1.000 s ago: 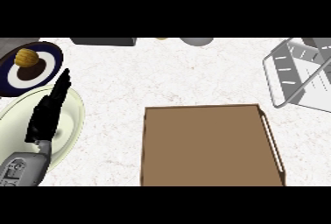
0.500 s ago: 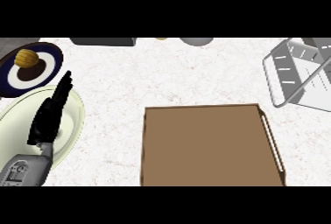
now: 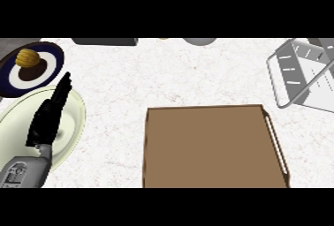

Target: Pick the croissant from the tray and place it in the tiered basket

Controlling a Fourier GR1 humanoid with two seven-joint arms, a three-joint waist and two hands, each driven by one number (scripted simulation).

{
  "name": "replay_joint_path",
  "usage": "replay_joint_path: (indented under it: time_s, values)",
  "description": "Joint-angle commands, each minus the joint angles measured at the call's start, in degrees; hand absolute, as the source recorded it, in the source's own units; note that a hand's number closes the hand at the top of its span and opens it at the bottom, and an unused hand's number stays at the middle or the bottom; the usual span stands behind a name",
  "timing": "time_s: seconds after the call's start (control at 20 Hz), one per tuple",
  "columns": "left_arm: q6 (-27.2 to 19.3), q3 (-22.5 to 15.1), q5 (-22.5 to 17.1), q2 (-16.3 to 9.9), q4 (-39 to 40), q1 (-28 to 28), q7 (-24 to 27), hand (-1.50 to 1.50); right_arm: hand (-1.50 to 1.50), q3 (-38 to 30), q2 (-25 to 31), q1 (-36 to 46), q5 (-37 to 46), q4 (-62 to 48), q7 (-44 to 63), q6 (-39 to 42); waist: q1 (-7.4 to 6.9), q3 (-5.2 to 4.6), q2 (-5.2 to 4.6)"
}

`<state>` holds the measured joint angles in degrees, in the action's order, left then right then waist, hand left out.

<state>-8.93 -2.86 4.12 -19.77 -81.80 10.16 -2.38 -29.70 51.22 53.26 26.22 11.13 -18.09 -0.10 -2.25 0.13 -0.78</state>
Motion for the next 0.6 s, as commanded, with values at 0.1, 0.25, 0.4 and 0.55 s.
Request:
replay_joint_path:
  time_s: [0.1, 0.25, 0.4, 0.55]
  values:
    - [-1.1, -0.3, 1.3, 1.6, 0.3, -1.0, 1.4, 0.0, -1.5, -3.6, 5.3, -2.2, -3.2, -1.5, 0.8, 1.3, 0.49, 0.07, -0.13]
    - [-1.0, 0.1, 1.8, 0.9, -0.1, -0.8, -0.3, 0.0, -1.5, -5.2, 8.5, -2.7, -4.9, -3.5, 5.4, 5.3, 0.68, 0.08, -0.04]
    - [-0.6, -0.1, 1.2, 0.9, -3.6, -1.5, -1.9, 0.0, -1.5, -6.8, 11.9, -5.2, -6.7, -4.8, 5.6, 11.4, 0.36, 0.17, 0.02]
    - [-0.9, 1.8, 0.8, 0.4, -1.1, 0.1, -1.6, 0.0, -1.5, -8.9, 15.2, -12.9, -8.8, -6.8, 0.4, 17.3, 1.81, 0.28, 0.01]
